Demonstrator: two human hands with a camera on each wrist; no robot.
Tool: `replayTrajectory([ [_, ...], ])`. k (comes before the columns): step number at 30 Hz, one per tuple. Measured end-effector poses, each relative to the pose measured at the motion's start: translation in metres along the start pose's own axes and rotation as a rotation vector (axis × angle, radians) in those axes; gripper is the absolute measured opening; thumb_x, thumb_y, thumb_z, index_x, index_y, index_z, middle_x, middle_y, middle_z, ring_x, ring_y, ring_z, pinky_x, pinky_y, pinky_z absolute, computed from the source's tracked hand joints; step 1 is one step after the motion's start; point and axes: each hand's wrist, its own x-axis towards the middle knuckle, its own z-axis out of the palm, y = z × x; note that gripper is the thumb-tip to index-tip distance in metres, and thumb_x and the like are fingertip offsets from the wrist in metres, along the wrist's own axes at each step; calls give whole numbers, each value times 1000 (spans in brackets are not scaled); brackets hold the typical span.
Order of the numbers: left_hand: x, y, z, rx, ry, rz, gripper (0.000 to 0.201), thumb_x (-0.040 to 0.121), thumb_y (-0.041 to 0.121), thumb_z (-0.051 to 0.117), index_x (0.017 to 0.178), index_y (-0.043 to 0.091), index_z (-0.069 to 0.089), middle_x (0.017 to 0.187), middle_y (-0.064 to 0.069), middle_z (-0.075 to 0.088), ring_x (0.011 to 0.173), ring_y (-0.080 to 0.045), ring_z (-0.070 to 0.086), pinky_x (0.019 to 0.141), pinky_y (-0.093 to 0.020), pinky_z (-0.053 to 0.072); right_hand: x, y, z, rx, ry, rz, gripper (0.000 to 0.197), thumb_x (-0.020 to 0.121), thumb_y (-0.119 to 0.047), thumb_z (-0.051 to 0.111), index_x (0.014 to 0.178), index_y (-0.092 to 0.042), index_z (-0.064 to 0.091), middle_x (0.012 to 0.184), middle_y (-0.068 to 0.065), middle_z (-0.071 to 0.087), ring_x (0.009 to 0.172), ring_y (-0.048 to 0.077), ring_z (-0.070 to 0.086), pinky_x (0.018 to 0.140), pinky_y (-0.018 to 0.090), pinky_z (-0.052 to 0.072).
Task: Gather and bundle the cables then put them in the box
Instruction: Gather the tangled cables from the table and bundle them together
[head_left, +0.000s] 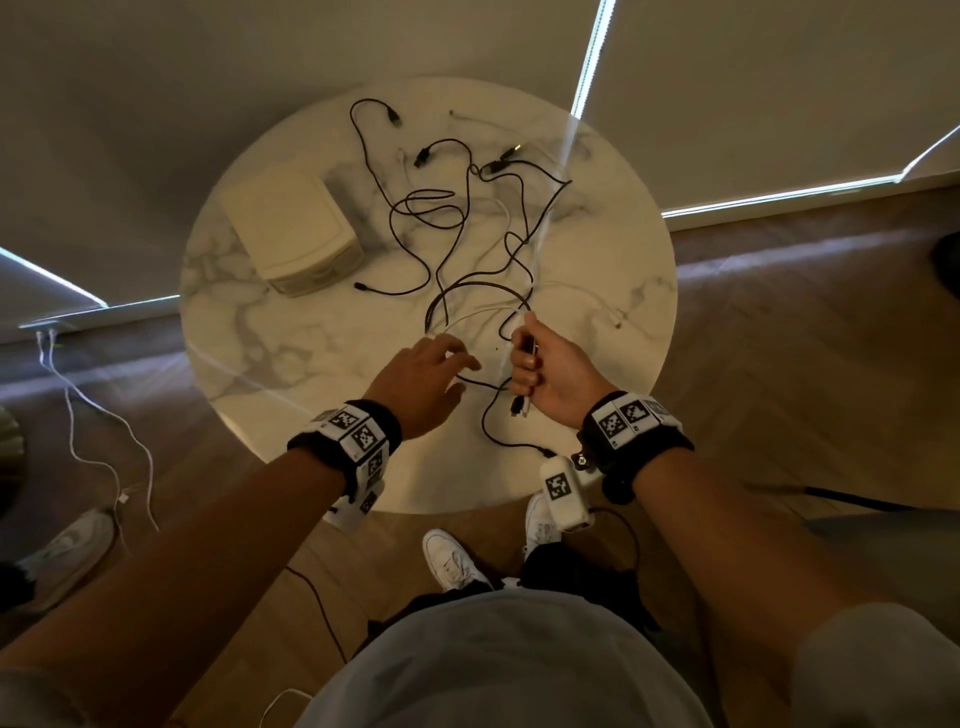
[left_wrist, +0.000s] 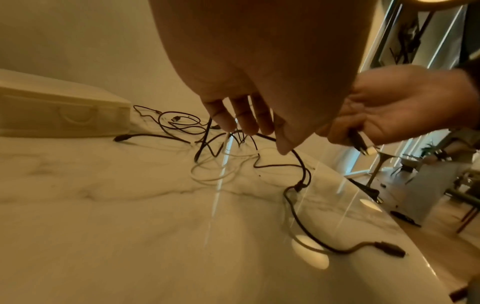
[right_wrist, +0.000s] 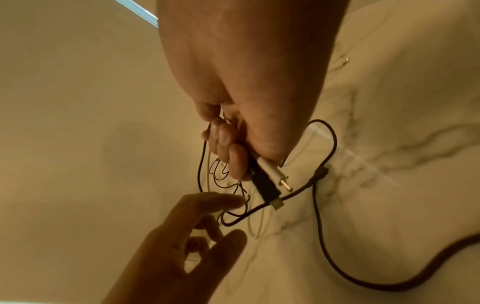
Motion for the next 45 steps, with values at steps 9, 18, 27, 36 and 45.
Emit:
replayTrajectory([
  [9,7,0,5,89,-134,44,33,100,45,44,124,31,62,116,5,62,105,-23,50,83,-36,40,17,-19,-7,-123,6,-4,40,107,-43,41,79,-17,52,65,-1,43,54,12,36,50,26,29],
  [18,25,6,-32,-145,8,42,31,97,48,45,109,30,68,100,10,65,91,-14,52,84,-37,44,30,-32,-12,-235,-22,40,44,108,-41,41,80,-13,58,72,4,59,64,17,54,56,28,40],
  [27,55,11,-45,-199,262,-38,20,95,36,60,103,19,69,95,5,69,83,-16,59,75,-31,49,23,-35,-18,-258,-177,128,42,109,-37,39,91,-7,61,78,12,64,71,23,62,80,39,53],
  [36,65,19,-32,-8,292,-175,46,94,58,47,127,26,55,130,2,52,119,-22,46,102,-38,35,14,-48,-32,-285,-386,233,40,107,-43,40,85,-14,56,65,1,39,60,17,42,69,34,42],
  [45,83,28,-31,-380,40,-256,41,104,47,24,115,26,57,109,12,64,105,-8,55,108,-39,32,22,-86,-50,-308,-496,246,39,108,-40,37,77,-18,46,60,-5,23,46,9,21,44,24,23],
])
